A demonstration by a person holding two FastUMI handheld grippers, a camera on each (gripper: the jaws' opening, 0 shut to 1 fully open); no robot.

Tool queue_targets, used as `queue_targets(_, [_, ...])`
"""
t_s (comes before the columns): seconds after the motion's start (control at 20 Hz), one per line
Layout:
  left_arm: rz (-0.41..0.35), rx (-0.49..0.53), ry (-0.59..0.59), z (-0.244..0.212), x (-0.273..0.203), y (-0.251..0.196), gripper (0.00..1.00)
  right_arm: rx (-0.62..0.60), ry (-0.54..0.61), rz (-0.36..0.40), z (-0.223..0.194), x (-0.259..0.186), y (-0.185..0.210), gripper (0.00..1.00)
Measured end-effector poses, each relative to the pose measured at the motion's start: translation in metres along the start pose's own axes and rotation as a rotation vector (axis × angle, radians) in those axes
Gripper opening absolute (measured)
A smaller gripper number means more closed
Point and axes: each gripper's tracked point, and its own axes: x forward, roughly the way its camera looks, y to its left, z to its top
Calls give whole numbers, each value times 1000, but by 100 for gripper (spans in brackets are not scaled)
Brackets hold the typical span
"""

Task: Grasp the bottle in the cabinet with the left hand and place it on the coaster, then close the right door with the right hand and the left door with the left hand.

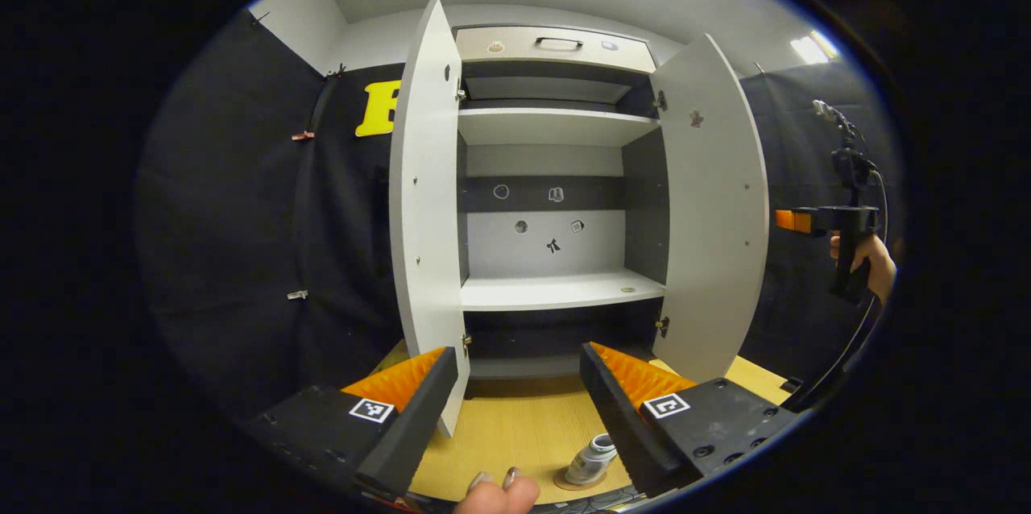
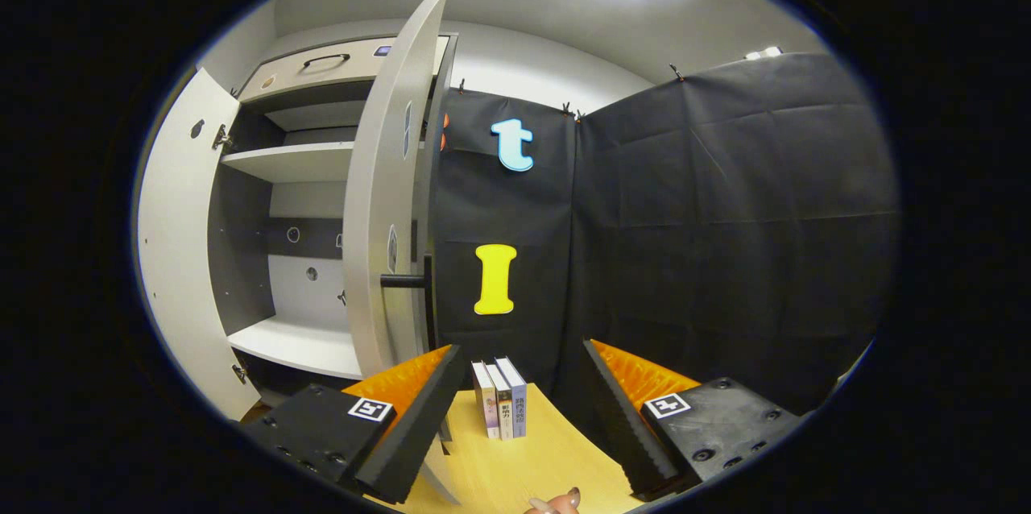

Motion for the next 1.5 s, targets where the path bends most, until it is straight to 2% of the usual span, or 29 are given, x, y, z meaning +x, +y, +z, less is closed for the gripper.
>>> queue_targets(0.2, [57,-47,-1,3,13,-3,97,16,21,68,-8,16,7,97])
queue_targets(0.3, [70,-53,2,2,21,-8,94,6,12,85,-6,14,11,93])
queue_targets(0.35, [71,-50,6,2,25,-11,97,-2,9,95,-6,15,13,93])
queue_targets(0.45, [64,-39,4,5,32,-18,95,-25,-3,102,-4,15,13,92])
queue_targets(0.5, [56,-35,1,6,35,-23,97,-31,-6,106,-5,14,14,92])
queue_targets(0.75, [22,-43,5,5,48,-38,97,0,7,154,-6,11,28,92])
queue_targets(0.95, [31,-32,10,3,50,-35,95,7,11,201,-7,4,44,92])
queue_targets(1.15, [49,-24,11,2,50,-28,97,25,19,288,-9,-2,80,92])
queue_targets(1.3, [71,-21,13,1,46,-17,97,46,19,376,-11,-5,120,92])
queue_targets(1.5, [139,1,14,2,35,12,97,49,27,464,-19,5,180,93])
